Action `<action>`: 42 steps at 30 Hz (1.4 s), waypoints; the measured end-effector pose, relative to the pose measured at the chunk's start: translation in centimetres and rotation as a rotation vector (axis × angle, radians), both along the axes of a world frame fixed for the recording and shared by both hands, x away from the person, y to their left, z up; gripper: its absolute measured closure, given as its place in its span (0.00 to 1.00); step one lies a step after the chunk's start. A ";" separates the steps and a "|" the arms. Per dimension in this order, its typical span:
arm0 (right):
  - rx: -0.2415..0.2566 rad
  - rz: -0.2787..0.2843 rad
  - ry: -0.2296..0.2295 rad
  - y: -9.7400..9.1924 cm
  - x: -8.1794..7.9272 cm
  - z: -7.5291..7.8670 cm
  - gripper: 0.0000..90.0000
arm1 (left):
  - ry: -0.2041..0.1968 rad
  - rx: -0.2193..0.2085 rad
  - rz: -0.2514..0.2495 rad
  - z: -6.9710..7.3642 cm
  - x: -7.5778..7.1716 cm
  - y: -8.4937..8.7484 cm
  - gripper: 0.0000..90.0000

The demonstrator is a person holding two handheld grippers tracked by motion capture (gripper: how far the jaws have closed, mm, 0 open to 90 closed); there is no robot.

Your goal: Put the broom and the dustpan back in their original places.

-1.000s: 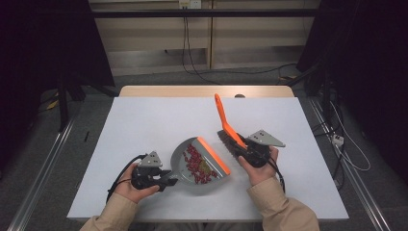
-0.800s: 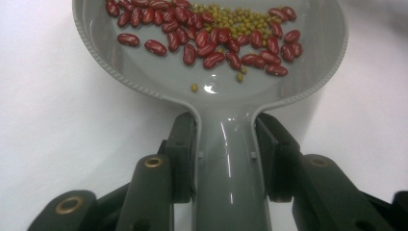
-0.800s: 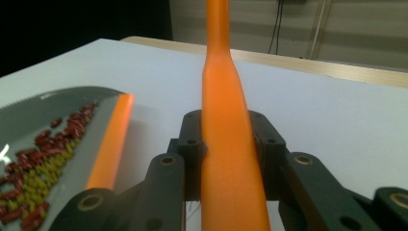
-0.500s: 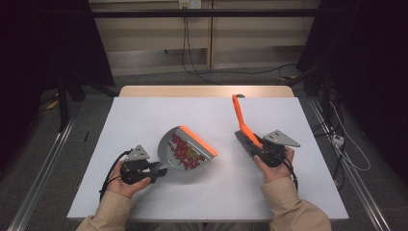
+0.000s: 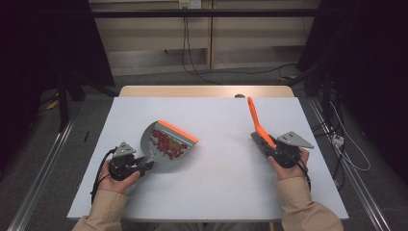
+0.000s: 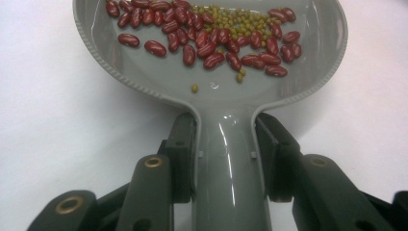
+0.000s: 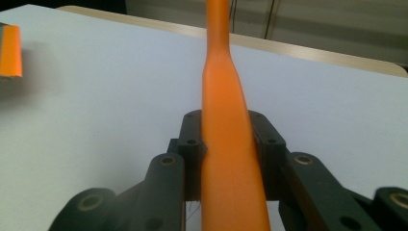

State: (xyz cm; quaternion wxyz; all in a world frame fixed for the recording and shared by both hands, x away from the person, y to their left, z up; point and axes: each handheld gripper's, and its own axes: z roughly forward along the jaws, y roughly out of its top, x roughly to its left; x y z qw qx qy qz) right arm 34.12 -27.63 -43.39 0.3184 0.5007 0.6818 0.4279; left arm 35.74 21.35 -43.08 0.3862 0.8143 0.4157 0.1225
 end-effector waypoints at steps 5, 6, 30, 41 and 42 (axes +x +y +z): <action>-0.018 -0.024 -0.007 -0.7 0.0 -0.1 0.79 | 0.003 0.023 0.026 0.0 0.0 0.1 0.70; -0.018 -0.025 -0.005 -0.8 0.0 -0.1 0.79 | 0.005 0.019 0.036 0.0 0.0 0.2 0.70; -0.135 -0.090 0.002 -1.0 -0.1 -1.2 0.78 | 0.033 0.012 0.234 -0.8 1.3 1.8 0.68; -0.050 -0.061 0.011 0.1 0.0 -1.3 0.75 | 0.033 -0.042 0.176 -0.6 0.4 0.4 0.58; -0.043 -0.058 0.013 0.2 0.0 -1.3 0.74 | 0.039 -0.047 0.161 -0.6 0.3 0.2 0.57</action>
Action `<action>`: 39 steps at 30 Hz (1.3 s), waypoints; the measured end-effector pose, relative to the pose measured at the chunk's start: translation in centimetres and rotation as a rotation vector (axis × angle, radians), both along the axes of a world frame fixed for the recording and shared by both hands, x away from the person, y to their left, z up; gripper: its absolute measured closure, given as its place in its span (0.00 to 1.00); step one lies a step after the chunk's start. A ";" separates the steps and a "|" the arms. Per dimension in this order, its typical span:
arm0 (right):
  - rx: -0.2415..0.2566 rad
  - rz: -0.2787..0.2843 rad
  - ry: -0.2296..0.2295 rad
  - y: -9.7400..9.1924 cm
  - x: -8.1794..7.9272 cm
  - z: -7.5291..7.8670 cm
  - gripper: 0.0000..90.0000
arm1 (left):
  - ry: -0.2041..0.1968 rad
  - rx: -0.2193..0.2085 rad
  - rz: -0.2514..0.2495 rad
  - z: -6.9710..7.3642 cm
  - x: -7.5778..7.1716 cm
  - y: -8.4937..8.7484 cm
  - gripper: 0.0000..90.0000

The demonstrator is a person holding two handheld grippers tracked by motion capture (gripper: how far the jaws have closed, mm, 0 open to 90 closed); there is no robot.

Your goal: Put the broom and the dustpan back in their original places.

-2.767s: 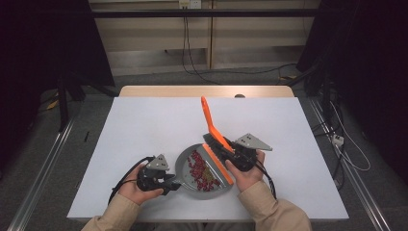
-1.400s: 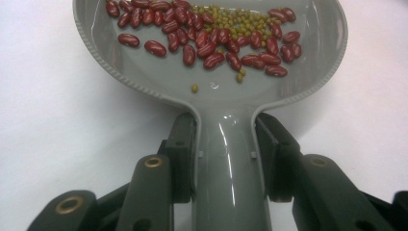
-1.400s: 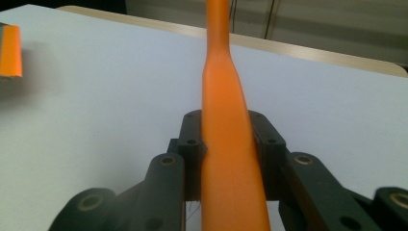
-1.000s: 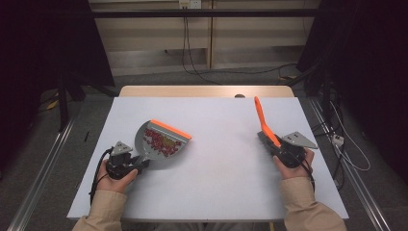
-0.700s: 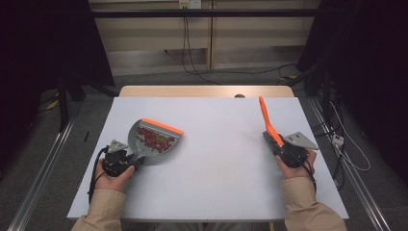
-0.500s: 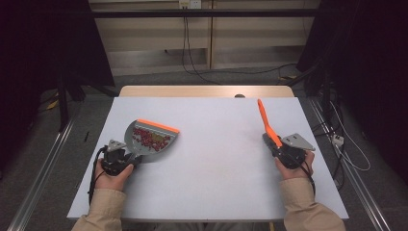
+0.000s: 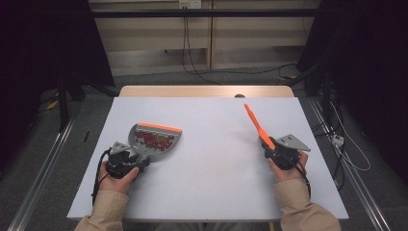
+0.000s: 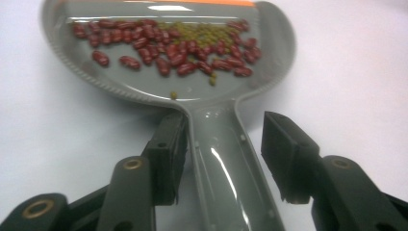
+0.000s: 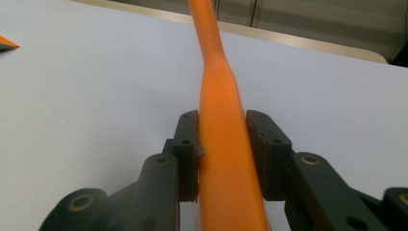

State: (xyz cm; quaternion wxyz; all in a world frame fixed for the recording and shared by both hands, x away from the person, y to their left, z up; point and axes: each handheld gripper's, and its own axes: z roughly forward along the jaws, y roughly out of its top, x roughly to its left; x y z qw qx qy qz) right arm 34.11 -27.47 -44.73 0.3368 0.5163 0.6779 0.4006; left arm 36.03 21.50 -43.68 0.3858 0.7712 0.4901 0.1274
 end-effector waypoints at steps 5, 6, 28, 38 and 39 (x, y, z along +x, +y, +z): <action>0.022 0.001 0.004 0.2 0.0 0.0 0.74 | -0.005 -0.006 -0.030 -0.1 -0.1 -0.8 0.55; 0.030 0.000 0.005 0.2 0.0 0.0 0.73 | 0.000 -0.006 -0.039 -0.1 -0.1 -0.9 0.55; 0.136 0.118 0.020 1.9 -0.3 0.3 0.31 | -0.045 -0.091 -0.087 0.4 -0.3 -1.1 0.39; 0.164 0.171 0.017 1.6 -1.1 0.7 0.22 | -0.132 -0.145 -0.101 0.7 -0.6 -0.2 0.16; 0.163 0.176 0.018 1.5 -1.2 0.7 0.22 | -0.138 -0.148 -0.106 0.8 -0.7 0.0 0.15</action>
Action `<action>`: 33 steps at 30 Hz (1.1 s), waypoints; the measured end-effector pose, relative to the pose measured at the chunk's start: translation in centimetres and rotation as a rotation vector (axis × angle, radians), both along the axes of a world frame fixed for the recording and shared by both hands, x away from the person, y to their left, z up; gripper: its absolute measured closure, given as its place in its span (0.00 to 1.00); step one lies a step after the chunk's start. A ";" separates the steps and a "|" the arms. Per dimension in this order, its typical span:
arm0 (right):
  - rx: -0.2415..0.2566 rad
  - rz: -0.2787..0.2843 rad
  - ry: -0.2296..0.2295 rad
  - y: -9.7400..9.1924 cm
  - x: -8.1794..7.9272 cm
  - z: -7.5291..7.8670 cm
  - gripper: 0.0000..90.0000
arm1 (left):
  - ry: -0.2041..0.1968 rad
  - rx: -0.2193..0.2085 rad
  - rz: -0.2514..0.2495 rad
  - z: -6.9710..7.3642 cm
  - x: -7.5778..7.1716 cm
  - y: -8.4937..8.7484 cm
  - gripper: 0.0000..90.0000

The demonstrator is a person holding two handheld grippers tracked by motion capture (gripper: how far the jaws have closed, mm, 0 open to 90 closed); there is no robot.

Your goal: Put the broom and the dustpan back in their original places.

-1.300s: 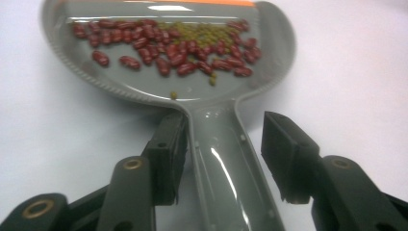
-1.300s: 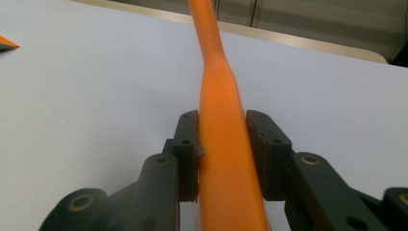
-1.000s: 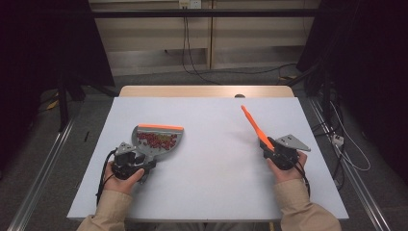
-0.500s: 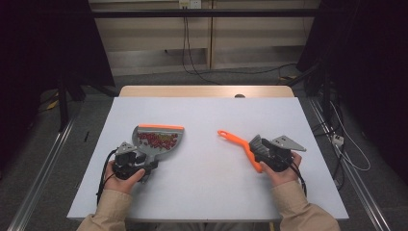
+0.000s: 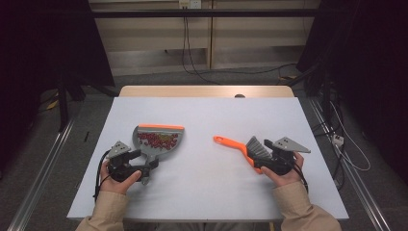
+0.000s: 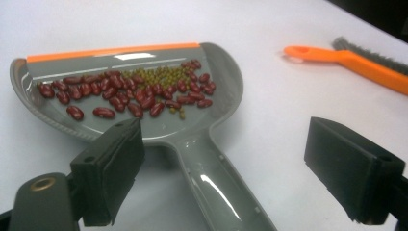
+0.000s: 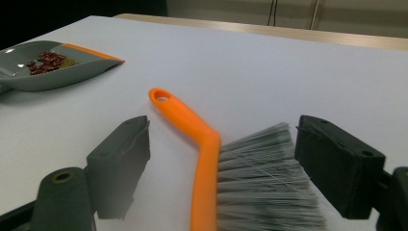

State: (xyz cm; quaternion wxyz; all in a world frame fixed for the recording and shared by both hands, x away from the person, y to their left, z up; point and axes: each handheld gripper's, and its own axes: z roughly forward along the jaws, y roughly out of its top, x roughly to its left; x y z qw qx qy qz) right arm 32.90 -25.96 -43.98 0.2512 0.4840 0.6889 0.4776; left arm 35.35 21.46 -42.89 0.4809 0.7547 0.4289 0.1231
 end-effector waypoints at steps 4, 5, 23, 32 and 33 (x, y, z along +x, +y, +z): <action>0.002 0.012 0.002 -0.4 -0.5 0.0 0.21 | -0.038 -0.019 -0.018 0.3 -0.2 0.5 0.13; 0.004 0.011 0.003 -0.5 -0.6 0.0 0.20 | -0.047 -0.026 -0.019 0.3 -0.3 0.7 0.12; -0.006 0.064 0.023 -1.7 -2.1 -0.4 0.19 | -0.081 -0.061 -0.097 0.5 -0.7 2.0 0.09; -0.020 0.068 0.032 -2.6 -2.8 -0.8 0.18 | -0.066 -0.047 -0.110 -0.1 -0.9 2.8 0.09; -0.025 0.068 0.037 -2.8 -2.8 -0.8 0.18 | -0.066 -0.049 -0.106 -0.2 -0.9 2.9 0.09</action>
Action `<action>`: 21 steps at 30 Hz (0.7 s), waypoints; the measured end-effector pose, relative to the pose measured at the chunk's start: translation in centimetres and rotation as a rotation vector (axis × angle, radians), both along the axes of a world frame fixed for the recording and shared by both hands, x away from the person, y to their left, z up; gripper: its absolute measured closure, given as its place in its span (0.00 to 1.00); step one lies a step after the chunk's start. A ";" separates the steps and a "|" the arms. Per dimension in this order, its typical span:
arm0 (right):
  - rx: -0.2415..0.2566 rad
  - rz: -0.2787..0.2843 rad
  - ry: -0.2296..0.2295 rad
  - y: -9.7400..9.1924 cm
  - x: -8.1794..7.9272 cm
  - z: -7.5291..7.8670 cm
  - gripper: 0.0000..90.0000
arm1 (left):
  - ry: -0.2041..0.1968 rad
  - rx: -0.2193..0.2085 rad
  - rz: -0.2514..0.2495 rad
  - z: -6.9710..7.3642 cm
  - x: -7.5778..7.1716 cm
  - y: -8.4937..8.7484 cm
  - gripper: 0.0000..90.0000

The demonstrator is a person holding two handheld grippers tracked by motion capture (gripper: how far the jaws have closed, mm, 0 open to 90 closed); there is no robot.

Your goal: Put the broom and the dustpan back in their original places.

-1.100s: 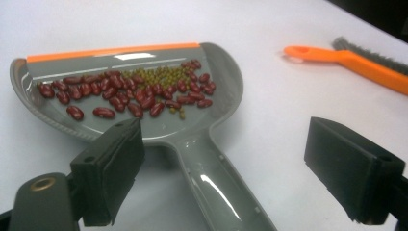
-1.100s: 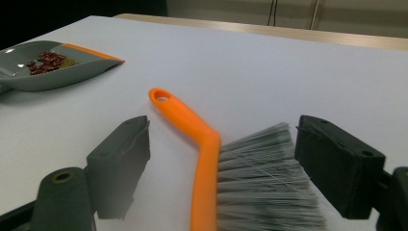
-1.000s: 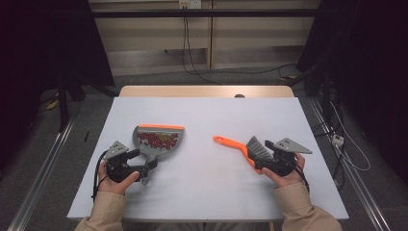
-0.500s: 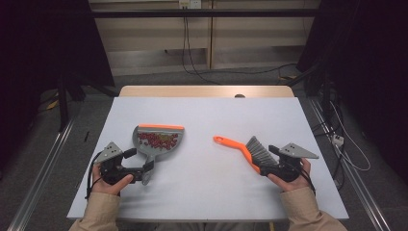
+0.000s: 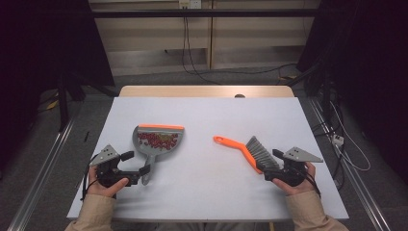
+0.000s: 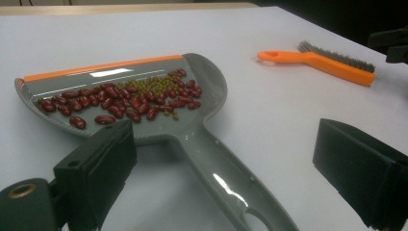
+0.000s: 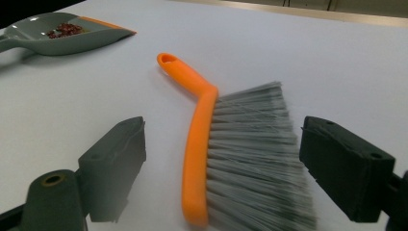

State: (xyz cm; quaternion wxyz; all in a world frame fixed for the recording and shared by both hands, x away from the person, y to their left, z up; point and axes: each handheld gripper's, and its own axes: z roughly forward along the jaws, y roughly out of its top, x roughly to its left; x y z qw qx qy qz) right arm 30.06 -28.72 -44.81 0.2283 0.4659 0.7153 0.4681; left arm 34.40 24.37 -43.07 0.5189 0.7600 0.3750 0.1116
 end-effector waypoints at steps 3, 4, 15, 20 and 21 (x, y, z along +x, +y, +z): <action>-0.009 0.000 0.005 -0.2 -0.2 -0.2 0.18 | -0.002 0.001 0.001 -0.2 -0.1 0.2 0.09; -0.006 0.000 0.005 -0.3 -0.2 -0.2 0.18 | -0.002 0.002 -0.002 -0.2 -0.1 0.3 0.09; -0.022 -0.005 0.017 -1.0 -0.8 -0.5 0.18 | -0.009 0.031 -0.012 -0.7 -0.5 0.9 0.08; -0.019 -0.010 0.016 -1.3 -0.9 -0.5 0.18 | -0.008 0.033 -0.010 -0.8 -0.6 1.1 0.08; -0.021 -0.011 0.015 -1.4 -0.9 -0.6 0.18 | -0.010 0.030 -0.010 -0.8 -0.5 1.1 0.08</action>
